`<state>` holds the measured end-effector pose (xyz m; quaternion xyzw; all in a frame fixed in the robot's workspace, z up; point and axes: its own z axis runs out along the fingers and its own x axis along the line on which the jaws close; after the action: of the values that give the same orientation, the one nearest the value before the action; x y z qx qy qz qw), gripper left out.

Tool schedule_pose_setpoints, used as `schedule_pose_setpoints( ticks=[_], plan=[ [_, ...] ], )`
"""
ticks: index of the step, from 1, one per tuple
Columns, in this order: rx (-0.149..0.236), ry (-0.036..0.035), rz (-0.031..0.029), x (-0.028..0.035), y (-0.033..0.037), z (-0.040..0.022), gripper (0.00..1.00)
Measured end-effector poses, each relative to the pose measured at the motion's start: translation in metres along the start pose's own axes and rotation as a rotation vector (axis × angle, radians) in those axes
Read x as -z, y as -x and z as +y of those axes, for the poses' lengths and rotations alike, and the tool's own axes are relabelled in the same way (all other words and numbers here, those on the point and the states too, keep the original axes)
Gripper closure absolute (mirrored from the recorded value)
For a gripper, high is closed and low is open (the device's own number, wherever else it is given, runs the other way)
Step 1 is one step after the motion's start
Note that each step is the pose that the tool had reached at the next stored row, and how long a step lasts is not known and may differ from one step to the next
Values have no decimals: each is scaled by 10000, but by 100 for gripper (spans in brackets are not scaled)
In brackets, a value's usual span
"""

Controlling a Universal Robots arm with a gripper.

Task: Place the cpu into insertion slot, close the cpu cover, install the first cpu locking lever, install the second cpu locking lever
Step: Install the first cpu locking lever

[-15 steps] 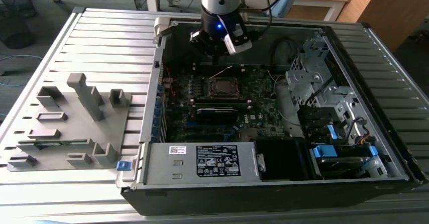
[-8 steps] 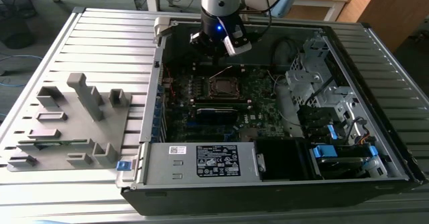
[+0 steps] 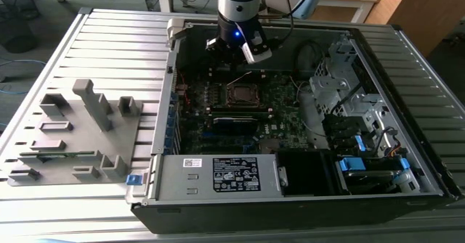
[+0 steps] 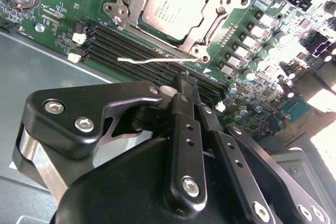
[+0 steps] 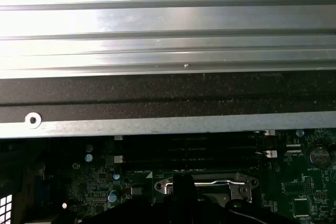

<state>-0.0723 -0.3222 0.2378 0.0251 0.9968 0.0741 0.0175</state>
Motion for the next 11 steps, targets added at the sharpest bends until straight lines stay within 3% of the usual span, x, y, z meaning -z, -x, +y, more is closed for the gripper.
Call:
schedule_pose_setpoints(
  ticks=[11],
  plan=[
    [0,0,0,-14,-1,-2,90]
  ],
)
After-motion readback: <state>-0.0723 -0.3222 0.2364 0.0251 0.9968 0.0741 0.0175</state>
